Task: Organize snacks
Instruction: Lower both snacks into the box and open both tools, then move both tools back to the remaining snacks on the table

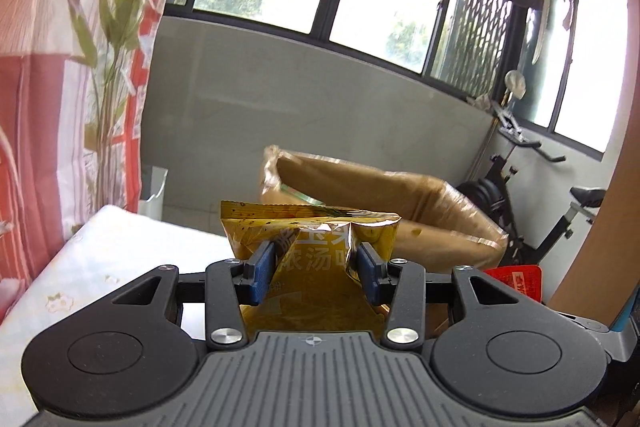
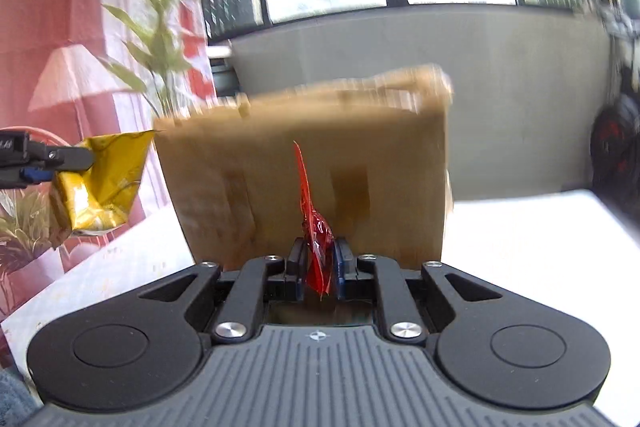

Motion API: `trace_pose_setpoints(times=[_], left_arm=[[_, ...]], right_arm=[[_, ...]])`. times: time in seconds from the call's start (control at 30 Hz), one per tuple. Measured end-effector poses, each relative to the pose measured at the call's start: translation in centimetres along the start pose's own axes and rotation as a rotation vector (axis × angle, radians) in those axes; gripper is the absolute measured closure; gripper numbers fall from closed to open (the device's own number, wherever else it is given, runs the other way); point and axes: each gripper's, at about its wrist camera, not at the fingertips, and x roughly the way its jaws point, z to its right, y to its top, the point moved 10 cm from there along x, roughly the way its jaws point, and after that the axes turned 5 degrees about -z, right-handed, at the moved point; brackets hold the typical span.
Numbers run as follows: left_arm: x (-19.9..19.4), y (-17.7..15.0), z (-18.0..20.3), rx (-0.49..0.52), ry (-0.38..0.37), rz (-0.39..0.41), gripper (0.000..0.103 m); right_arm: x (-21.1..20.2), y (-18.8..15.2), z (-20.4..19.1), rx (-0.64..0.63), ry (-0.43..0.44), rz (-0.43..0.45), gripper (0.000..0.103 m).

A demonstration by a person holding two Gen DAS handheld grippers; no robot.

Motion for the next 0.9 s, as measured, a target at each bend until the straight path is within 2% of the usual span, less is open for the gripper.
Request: trace_pose_setpoints(times=[0.13,0.23,0.3,0.4,0.47,0.57,0.67,0.7,0.77,0.83,0.9], left_arm=[[1.4,4.0,2.3,0.052,-0.047,0.054,0.056],[3.5,6.6,4.3,0.113,-0.065,0.090,0.056],[5.6,7.9,5.5,0.127,-0.078,0.079,0.056],[10.1,9.0,7.0,0.152,-0.059,0.038,0.056],[13.1,8.8,7.3,0.156,-0.009,-0.002,0.056],[16.7,7.7,7.8,0.126,-0.044,-0.076,0.055],[19.1,6.3,8.2,0.132,-0.031,-0.134,0.051],[19.8,6.0,8.0,0.131,-0.030,-0.150,0.047],[20.2,5.8,7.6,0.120,-0.024,-0.150,0.032],[19.7,5.9,6.9,0.109,-0.026,-0.124,0.030],[19.0,6.2,5.9,0.102,-0.024,-0.109,0.030]], right_arm=[[0.0,4.8,-0.5,-0.058,0.018,0.062,0.088],[1.5,7.9,0.2,-0.066,-0.005,0.090,0.088],[3.0,9.7,1.0,-0.068,-0.038,0.100,0.088],[6.4,10.9,2.8,-0.049,-0.103,0.045,0.088],[8.5,10.9,4.0,-0.020,-0.147,-0.005,0.088],[10.5,10.0,5.4,-0.014,-0.212,-0.074,0.088],[11.4,9.0,6.2,0.010,-0.223,-0.130,0.086],[11.5,8.9,6.5,0.018,-0.224,-0.142,0.082],[11.0,9.1,6.5,0.015,-0.214,-0.119,0.070],[10.5,9.3,6.3,0.006,-0.199,-0.109,0.056],[9.8,9.3,6.1,0.002,-0.185,-0.103,0.056]])
